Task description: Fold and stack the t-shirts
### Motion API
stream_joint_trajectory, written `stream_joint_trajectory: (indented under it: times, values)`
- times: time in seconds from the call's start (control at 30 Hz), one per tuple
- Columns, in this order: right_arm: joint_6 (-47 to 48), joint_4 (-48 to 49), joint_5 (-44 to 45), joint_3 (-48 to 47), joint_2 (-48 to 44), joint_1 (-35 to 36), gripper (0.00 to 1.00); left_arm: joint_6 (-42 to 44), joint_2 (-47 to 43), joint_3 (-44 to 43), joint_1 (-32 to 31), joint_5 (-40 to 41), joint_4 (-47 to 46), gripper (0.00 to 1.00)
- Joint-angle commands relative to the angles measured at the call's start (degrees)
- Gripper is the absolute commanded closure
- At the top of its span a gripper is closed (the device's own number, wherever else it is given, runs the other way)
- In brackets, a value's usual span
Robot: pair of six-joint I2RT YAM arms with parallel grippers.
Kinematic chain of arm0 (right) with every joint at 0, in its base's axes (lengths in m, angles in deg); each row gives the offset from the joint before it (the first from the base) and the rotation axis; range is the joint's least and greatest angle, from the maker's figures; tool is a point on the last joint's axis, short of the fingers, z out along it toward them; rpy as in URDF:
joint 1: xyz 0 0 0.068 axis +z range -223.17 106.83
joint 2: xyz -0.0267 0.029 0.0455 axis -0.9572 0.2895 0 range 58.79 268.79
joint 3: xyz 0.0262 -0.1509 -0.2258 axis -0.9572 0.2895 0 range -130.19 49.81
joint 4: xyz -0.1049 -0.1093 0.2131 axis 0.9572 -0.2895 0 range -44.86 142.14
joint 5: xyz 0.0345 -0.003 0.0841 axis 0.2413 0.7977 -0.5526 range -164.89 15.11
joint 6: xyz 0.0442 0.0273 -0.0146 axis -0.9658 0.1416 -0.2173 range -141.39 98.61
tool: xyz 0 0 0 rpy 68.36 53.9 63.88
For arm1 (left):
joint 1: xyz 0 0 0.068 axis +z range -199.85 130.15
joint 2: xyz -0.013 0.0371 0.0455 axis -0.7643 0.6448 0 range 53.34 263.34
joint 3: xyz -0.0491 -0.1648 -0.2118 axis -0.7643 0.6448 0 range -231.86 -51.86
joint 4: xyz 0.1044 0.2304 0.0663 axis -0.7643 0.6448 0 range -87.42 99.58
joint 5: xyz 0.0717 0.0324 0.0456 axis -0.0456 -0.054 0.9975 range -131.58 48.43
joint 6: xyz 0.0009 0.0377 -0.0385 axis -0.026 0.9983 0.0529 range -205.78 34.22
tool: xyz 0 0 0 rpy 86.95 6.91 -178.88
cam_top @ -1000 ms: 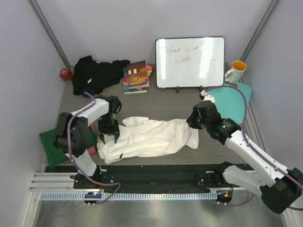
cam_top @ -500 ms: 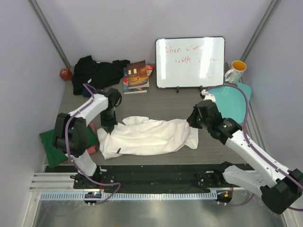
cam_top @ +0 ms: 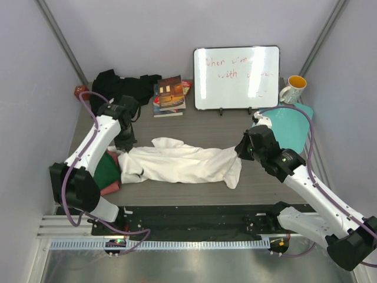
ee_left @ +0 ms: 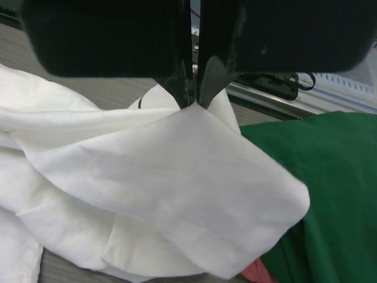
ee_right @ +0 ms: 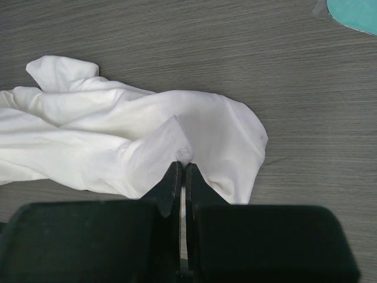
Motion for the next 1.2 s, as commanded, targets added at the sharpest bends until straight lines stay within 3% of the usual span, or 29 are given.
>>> stream_joint_trajectory:
  times: [0.0, 0.1, 0.43, 0.47, 0.53, 0.57, 0.67, 0.77, 0.87, 0.97, 1.1, 1.17]
  values:
    - [0.76, 0.97, 1.53, -2.97, -0.24, 0.11, 0.99, 0.16, -2.69, 1.70, 0.15, -4.46, -0.22, 1.00]
    - [1.02, 1.06, 1.26, -3.41, 1.08, 0.11, 0.99, 2.10, 1.25, 3.98, -0.19, -12.28, 1.44, 1.00]
    - [1.37, 1.50, 0.21, -4.82, 4.60, 0.11, 0.99, 1.22, 10.22, 12.86, -12.93, -18.69, -1.80, 1.00]
    - [1.46, 1.50, 0.21, -4.82, 4.69, 0.11, 0.99, 1.22, 11.44, 12.95, -13.64, -19.67, -2.07, 0.98]
    - [1.64, 1.50, 0.21, -5.08, 4.78, 0.11, 0.99, 1.22, 12.24, 13.56, -15.40, -21.87, -1.98, 0.82]
    - [1.64, 1.50, 0.29, -5.17, 4.69, 0.11, 0.99, 1.31, 12.42, 13.83, -15.84, -21.96, -1.72, 0.62]
    - [2.07, 1.41, 0.30, -5.26, 4.43, 0.11, 0.99, 0.96, 10.85, 14.10, -16.28, -20.12, -0.41, 0.45]
    - [2.25, 1.50, 0.03, -5.26, 4.16, 0.11, 0.99, 0.87, 8.47, 10.68, -16.28, -17.22, 3.01, 0.43]
    - [2.25, 1.41, -0.06, -5.17, 3.90, 0.11, 0.99, 0.78, 6.63, 3.83, -16.19, -11.69, 6.35, 0.32]
    - [2.69, 1.50, -0.06, -5.35, 3.72, 0.11, 0.99, 1.92, 6.80, -3.82, -14.70, -6.61, 9.08, 0.32]
    - [3.04, 1.50, -0.06, -5.35, 3.37, 0.11, 0.99, 4.20, 8.90, -6.74, -8.40, 1.14, 9.97, 0.33]
    - [3.22, 1.41, 0.03, -5.26, 3.37, 0.11, 0.99, 4.29, 10.13, -5.08, -3.48, -1.11, 8.48, 0.35]
